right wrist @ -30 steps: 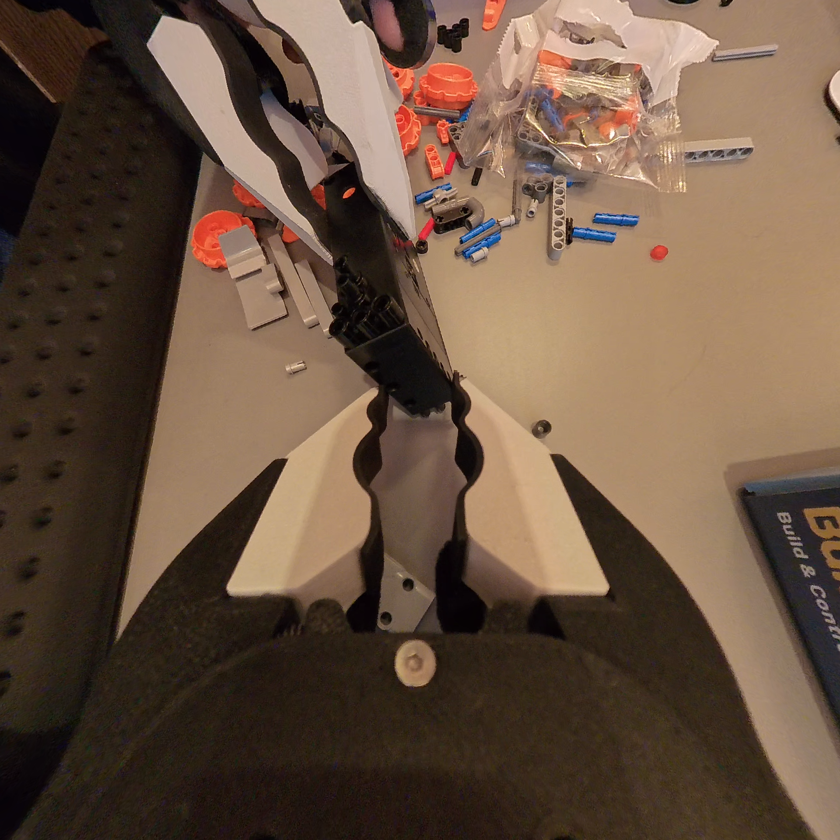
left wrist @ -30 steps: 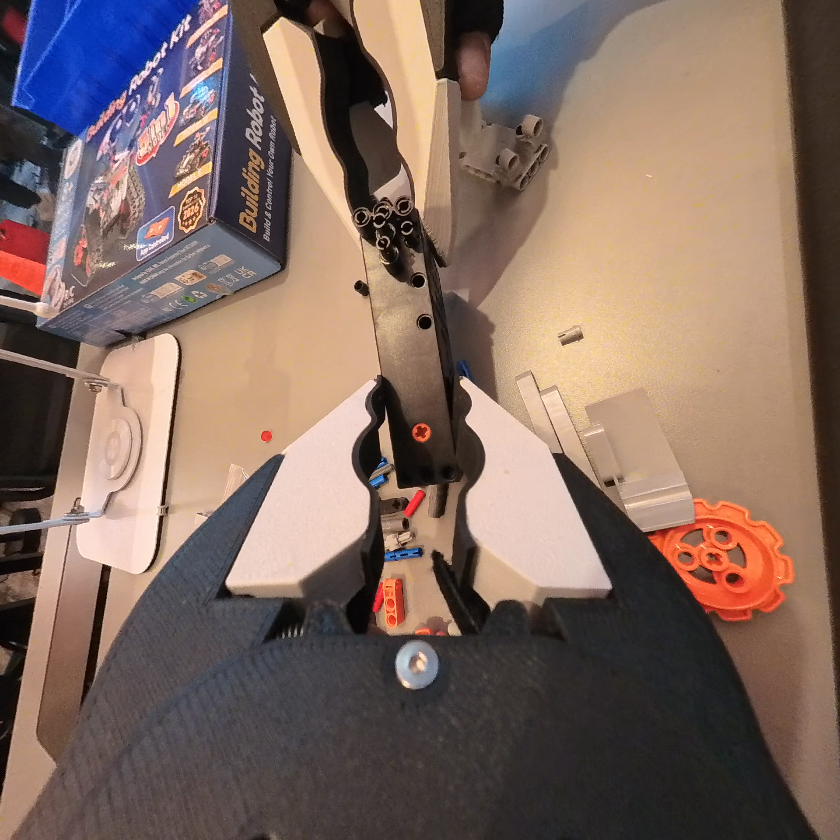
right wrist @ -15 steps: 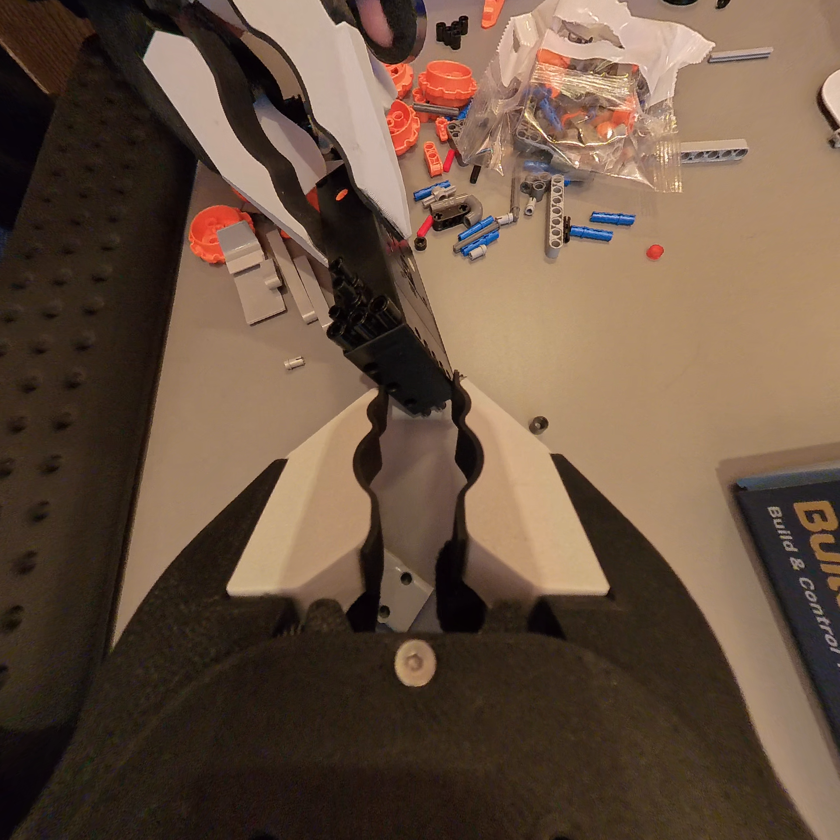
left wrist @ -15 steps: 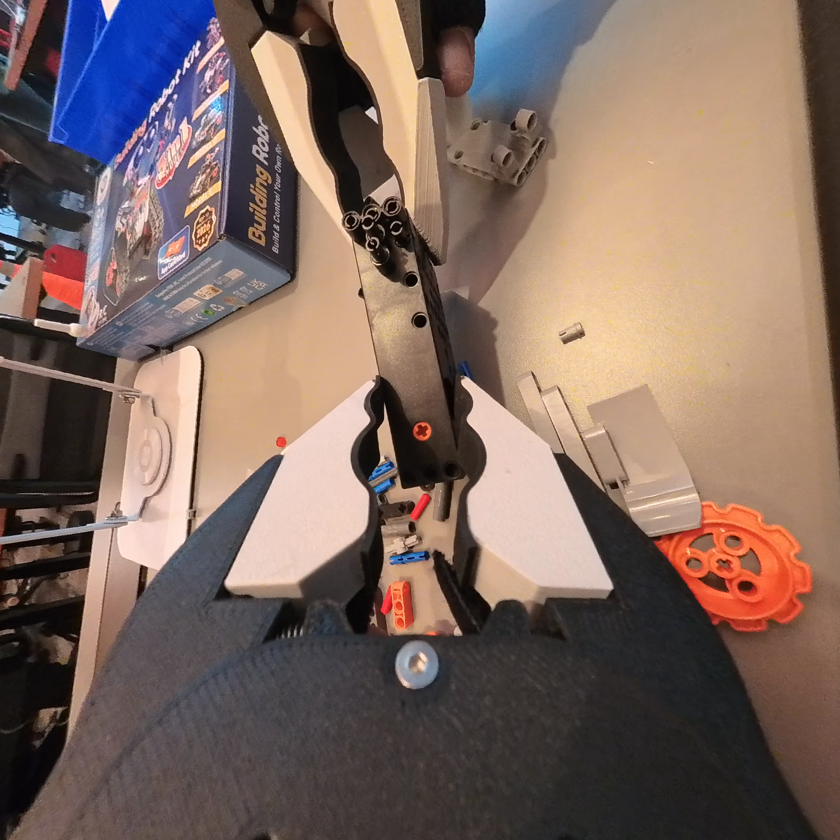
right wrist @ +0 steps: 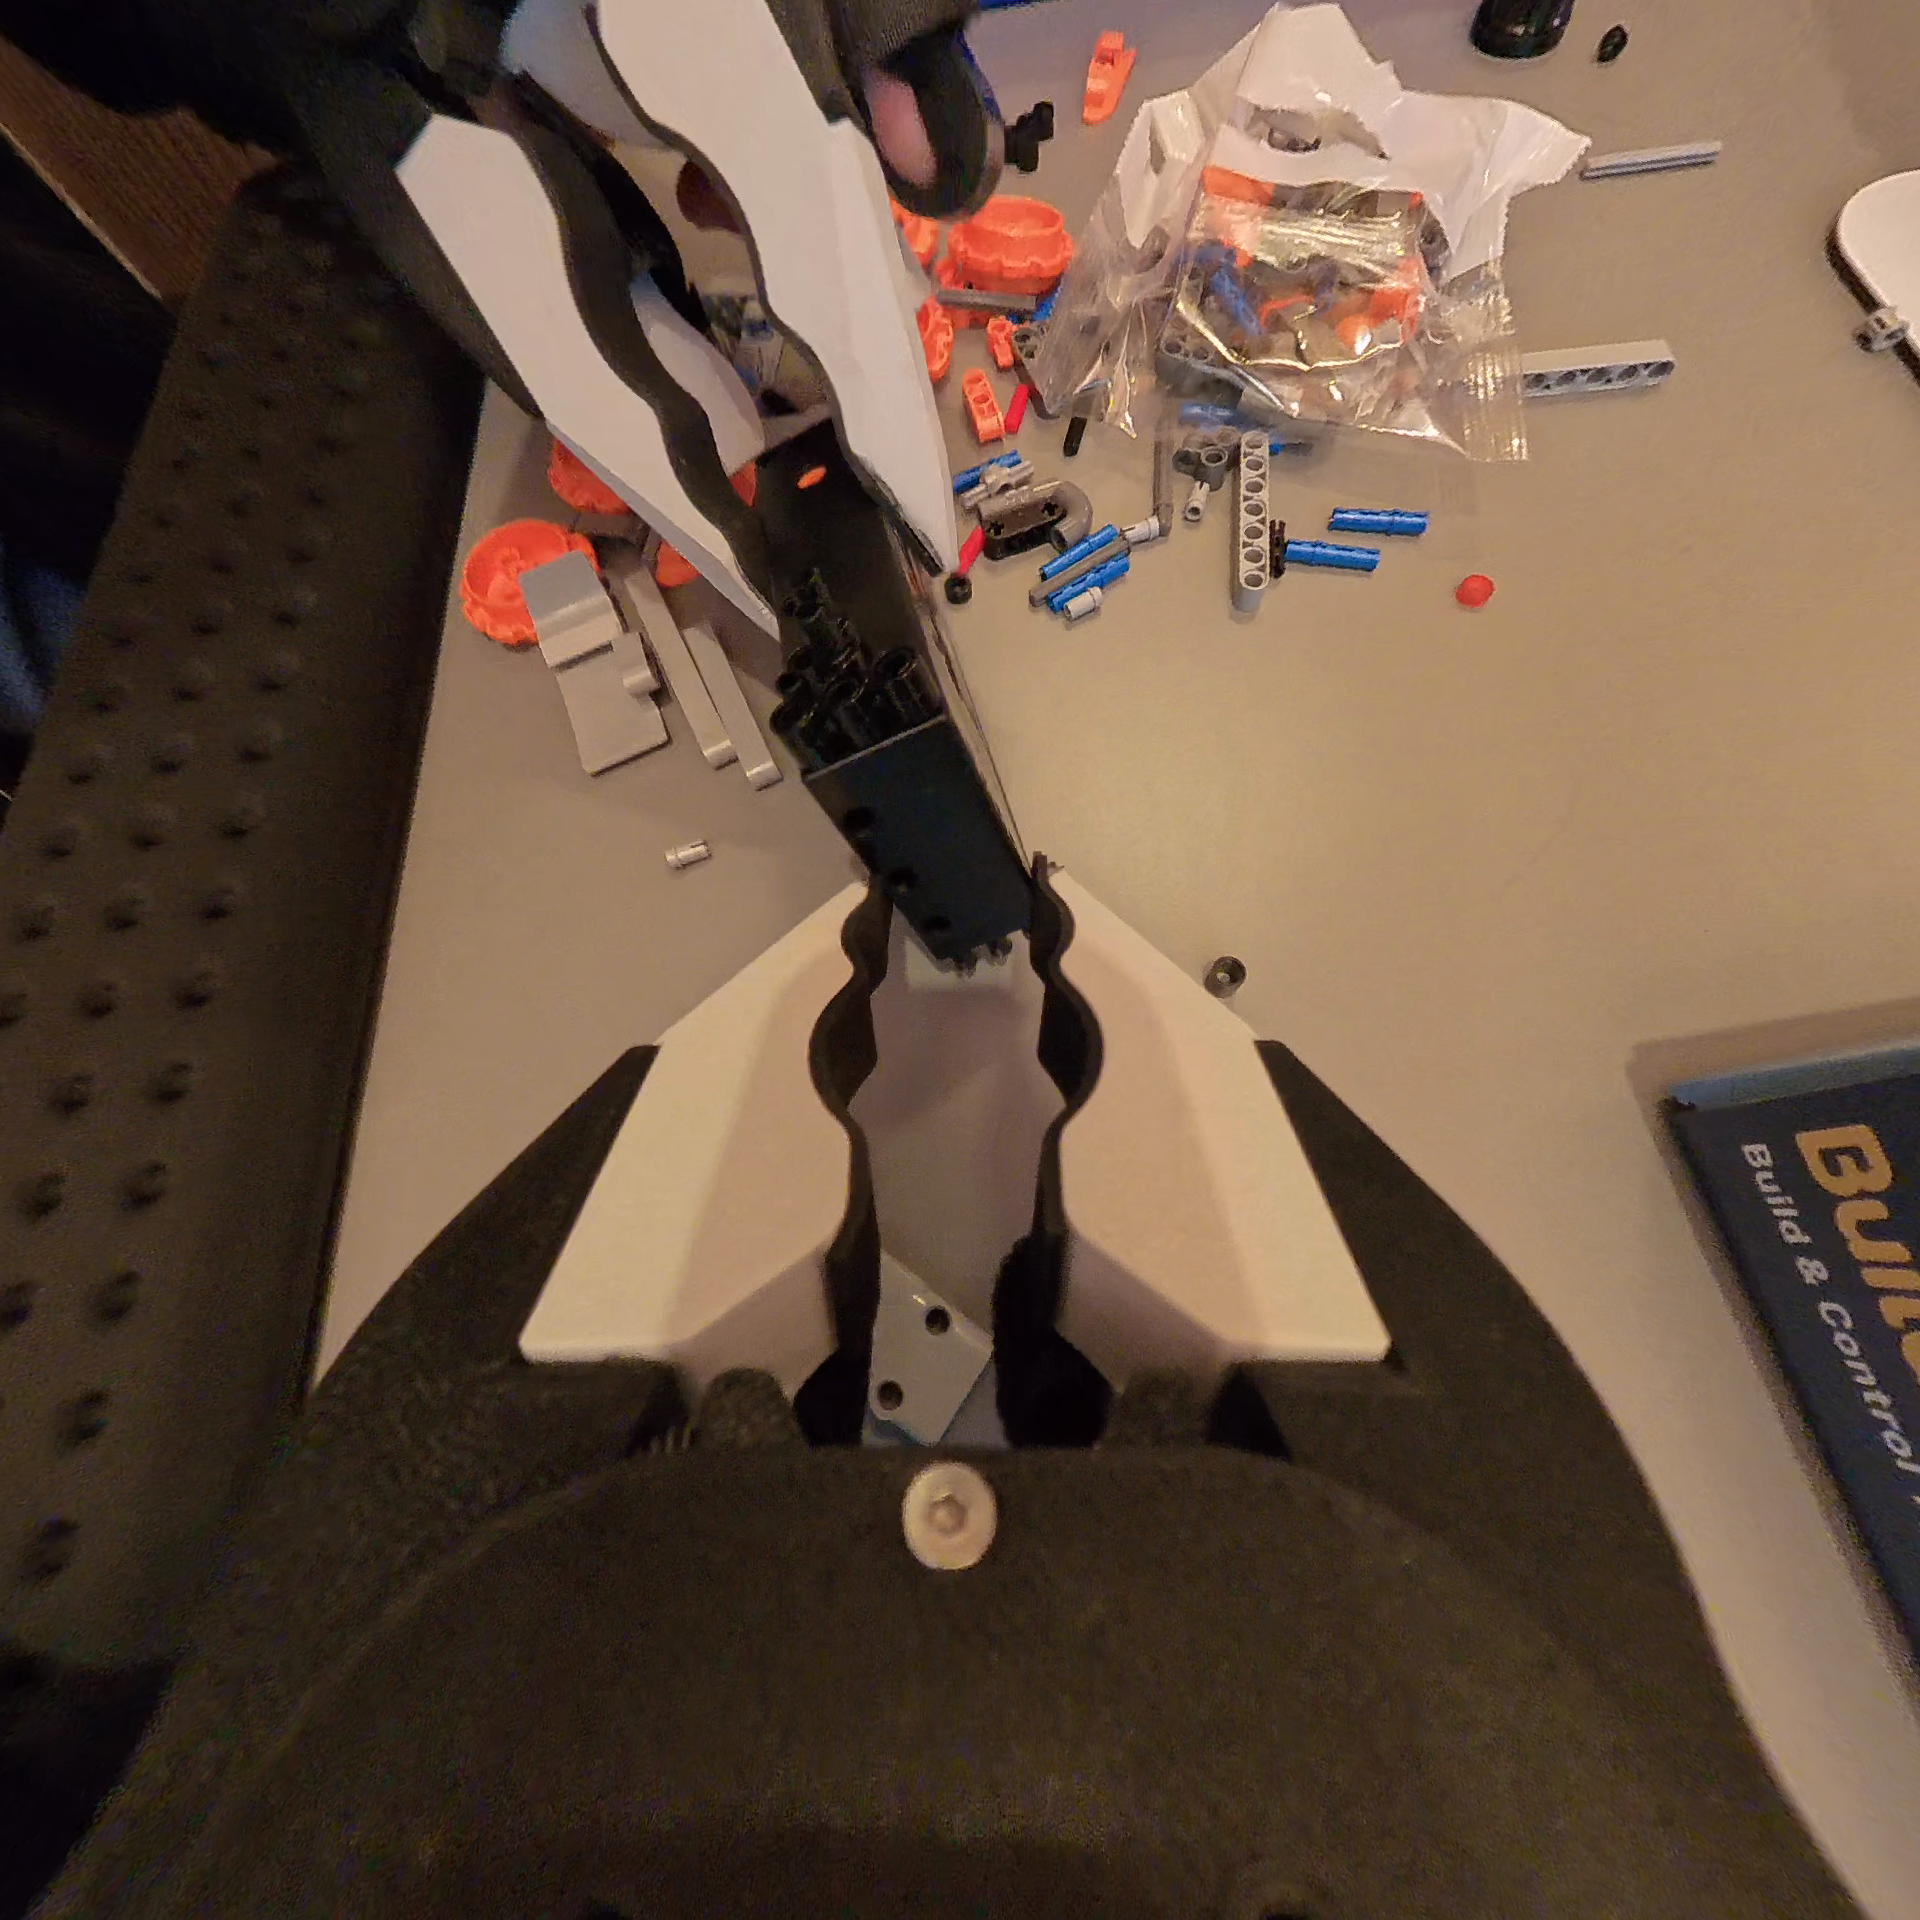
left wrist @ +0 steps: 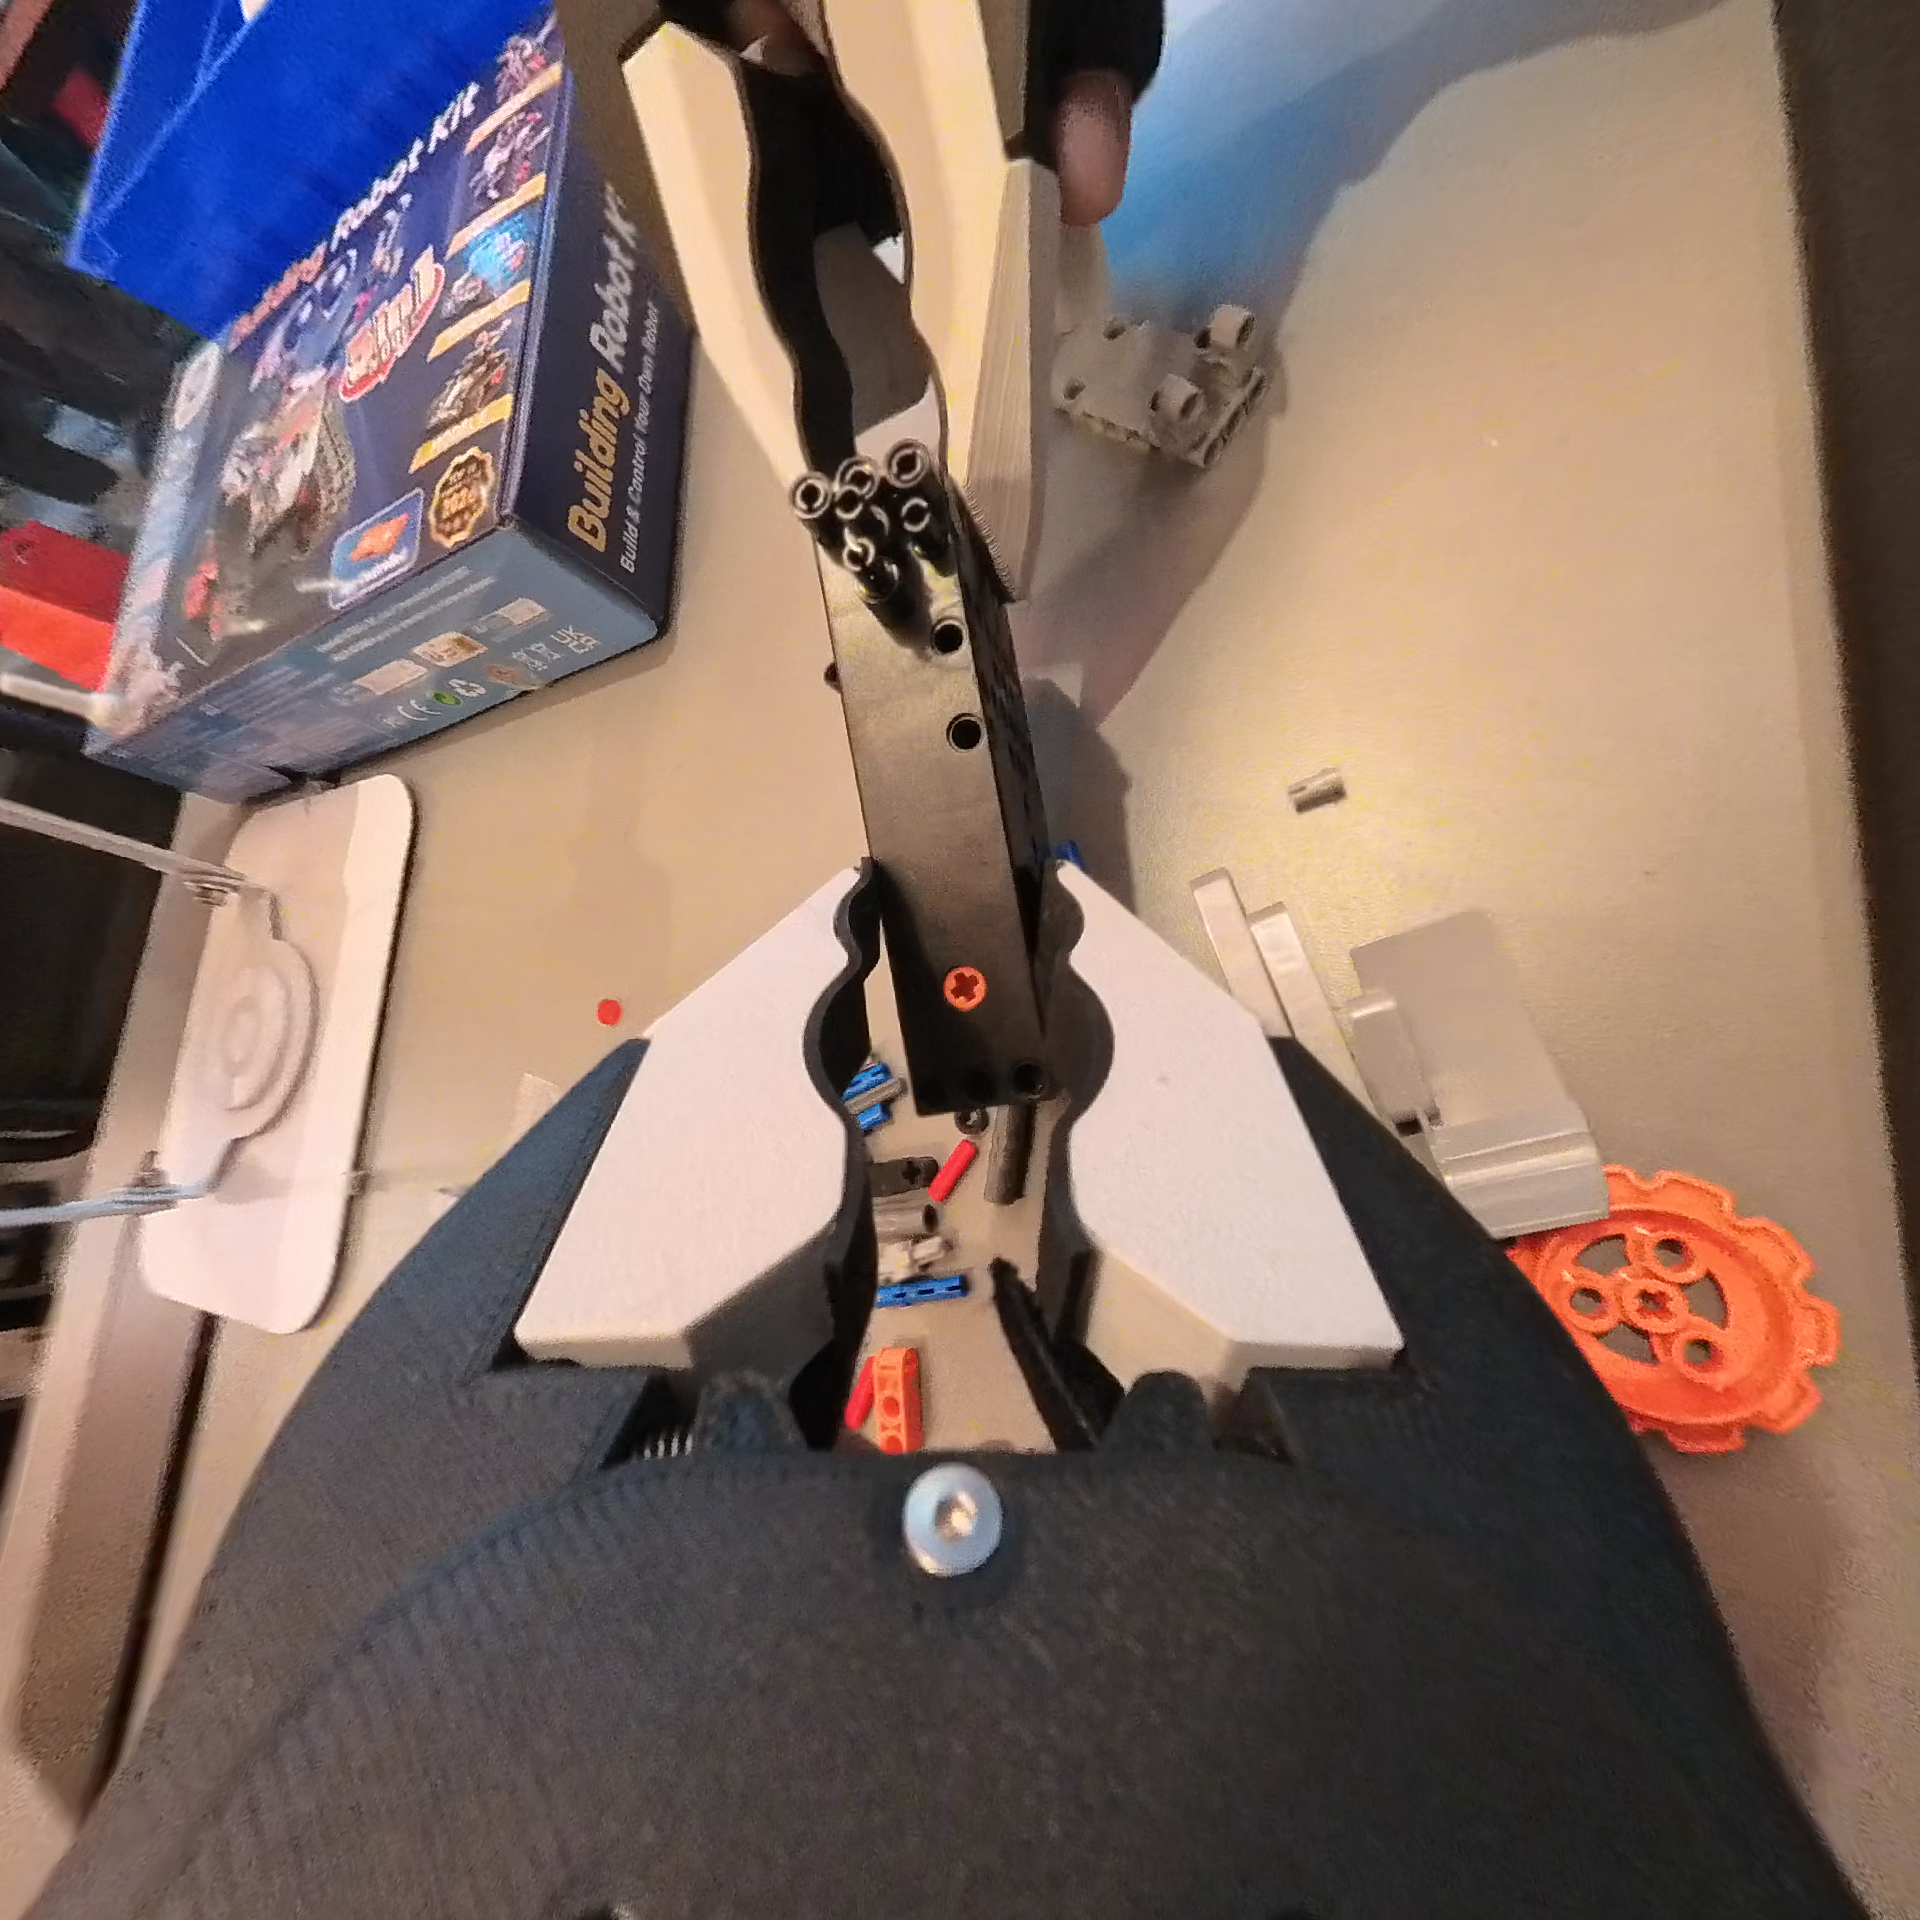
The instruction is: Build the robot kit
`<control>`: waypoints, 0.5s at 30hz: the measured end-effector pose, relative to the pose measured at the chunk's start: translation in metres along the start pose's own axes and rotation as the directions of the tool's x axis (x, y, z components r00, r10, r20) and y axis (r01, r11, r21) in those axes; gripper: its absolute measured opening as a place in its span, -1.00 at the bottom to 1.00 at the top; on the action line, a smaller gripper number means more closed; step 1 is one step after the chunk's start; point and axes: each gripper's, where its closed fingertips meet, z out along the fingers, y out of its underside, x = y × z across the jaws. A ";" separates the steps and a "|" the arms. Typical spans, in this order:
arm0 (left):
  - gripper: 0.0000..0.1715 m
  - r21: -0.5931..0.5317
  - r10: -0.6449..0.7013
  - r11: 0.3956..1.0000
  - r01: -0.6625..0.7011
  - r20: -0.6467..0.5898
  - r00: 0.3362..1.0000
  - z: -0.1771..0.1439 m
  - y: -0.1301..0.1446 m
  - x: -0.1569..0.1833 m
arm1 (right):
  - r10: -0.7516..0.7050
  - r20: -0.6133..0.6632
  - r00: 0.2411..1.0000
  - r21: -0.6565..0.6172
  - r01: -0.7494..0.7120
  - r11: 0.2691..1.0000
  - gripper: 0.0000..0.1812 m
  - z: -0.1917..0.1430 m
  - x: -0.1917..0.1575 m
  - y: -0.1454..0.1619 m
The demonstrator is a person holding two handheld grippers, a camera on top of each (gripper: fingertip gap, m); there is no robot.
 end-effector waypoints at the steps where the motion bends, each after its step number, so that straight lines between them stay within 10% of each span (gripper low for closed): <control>1: -0.68 0.019 -0.040 0.999 0.040 -0.021 0.999 0.000 0.000 -0.001 | 0.019 0.006 1.000 0.011 -0.019 1.000 -0.72 -0.002 0.000 -0.002; 15: -0.17 -0.110 0.100 0.990 -0.085 0.133 0.986 0.018 0.008 -0.019 | 0.529 0.176 0.830 0.125 -0.552 0.825 -0.74 -0.006 0.022 -0.014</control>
